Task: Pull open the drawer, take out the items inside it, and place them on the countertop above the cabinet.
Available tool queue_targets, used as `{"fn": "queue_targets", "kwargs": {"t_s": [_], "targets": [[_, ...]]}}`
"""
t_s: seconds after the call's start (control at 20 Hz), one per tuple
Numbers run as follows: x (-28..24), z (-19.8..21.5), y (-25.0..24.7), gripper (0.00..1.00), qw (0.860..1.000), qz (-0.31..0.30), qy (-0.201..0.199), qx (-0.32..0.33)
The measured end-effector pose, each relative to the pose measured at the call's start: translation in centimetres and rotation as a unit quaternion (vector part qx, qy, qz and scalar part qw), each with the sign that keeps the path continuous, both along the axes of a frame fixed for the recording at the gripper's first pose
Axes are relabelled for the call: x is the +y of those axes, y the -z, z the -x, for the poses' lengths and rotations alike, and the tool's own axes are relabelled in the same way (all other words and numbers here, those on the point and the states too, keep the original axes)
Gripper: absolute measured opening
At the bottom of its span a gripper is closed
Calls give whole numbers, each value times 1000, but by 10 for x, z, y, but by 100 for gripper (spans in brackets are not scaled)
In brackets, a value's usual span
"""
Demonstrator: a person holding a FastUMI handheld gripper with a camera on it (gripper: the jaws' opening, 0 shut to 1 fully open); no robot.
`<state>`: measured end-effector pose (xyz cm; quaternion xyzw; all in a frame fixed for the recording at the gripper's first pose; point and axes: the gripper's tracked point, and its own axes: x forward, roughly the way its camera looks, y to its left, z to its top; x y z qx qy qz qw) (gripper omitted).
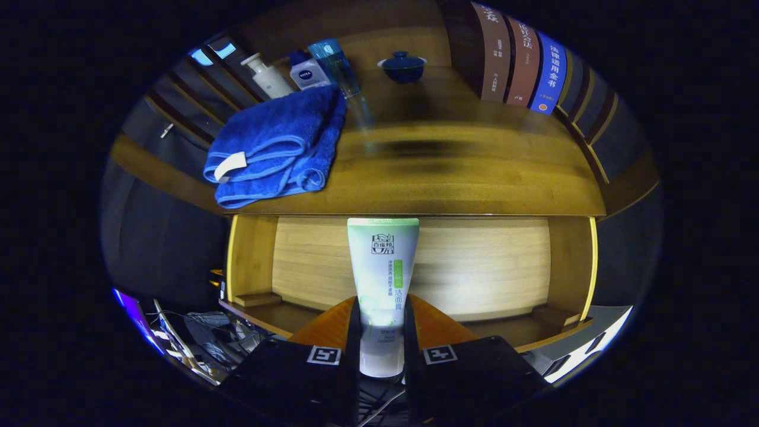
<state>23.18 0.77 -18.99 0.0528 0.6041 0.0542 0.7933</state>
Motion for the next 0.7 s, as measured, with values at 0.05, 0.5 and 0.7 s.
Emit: {"fn": "queue_targets", "kwargs": {"t_s": [0.05,0.5,0.7], "targets": [[-1,-8,-4,35,1000,3,-1,-4],[-4,-112,6,35,998,35,44,-29],[-9,-148,18,36,996,61,53,-32]]}}
